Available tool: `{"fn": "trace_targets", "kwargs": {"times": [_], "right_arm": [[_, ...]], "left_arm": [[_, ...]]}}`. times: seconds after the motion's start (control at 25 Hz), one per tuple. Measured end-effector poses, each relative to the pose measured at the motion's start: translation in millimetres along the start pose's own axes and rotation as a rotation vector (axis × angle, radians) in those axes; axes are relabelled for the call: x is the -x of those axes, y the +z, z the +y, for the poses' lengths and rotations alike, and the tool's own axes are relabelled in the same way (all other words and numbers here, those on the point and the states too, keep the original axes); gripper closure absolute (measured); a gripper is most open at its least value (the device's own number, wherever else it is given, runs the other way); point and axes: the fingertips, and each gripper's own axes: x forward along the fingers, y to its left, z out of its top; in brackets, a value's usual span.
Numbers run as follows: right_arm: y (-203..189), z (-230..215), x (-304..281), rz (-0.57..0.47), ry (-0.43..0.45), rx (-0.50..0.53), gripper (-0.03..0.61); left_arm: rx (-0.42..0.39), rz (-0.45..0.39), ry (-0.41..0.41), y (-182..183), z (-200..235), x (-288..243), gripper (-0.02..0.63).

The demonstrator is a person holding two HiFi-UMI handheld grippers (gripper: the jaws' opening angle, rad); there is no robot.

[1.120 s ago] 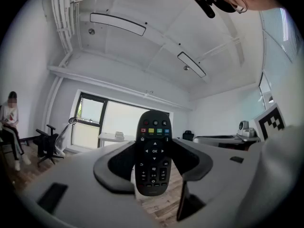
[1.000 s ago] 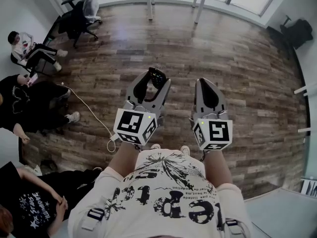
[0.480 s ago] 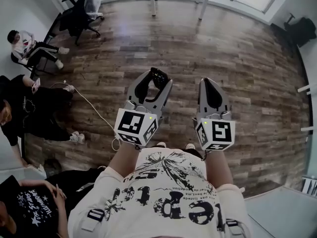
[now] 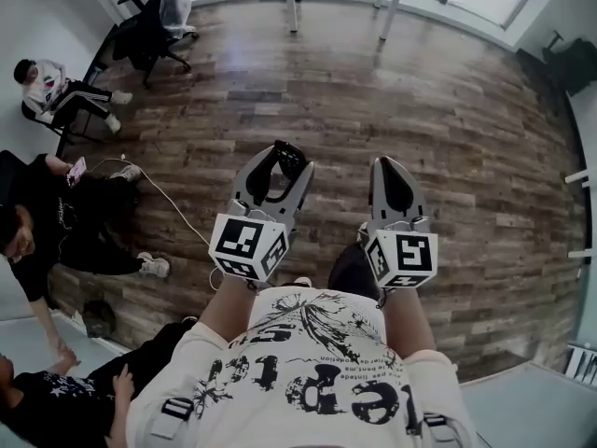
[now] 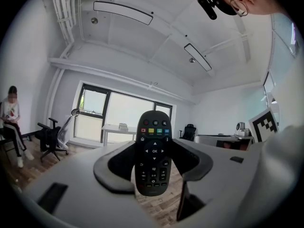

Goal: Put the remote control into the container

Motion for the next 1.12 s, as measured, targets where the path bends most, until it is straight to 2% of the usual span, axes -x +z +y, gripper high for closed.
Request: {"fn": "trace_targets", "kwargs": {"times": [0.16,0.28,0.52,0.76,0.92,1.12], "right_arm": [[2,-38,-32,-0.011,0.049,-0.015,0.584],[9,-83,-57,-0.023,0.066,-0.02,0.584],[34,-172,-107,-0.046,0.118,-0.011,0.584],[39,-253,-139,-0.056,0.128,-0.009,0.584],[31,-285,-161,-0.041,0.127,-0.049,0.584],[26,-304,-201,-0.023,0.099,-0.062,0.584]], "left_arm": [[0.007,-0.014,0.03,8,-2,-43,0.367],[0.002,-0.024,0.055,15,-10,-86,0.367],[0.054,-0.08,0.1,34,-27,-179,0.367],[0.08,-0.093,0.059,41,-58,-258,0.367],[0.072,-0.066,0.065,43,-56,-297,0.367],[0.085,-0.056,0.051,47,-30,-338,0.367]]}}
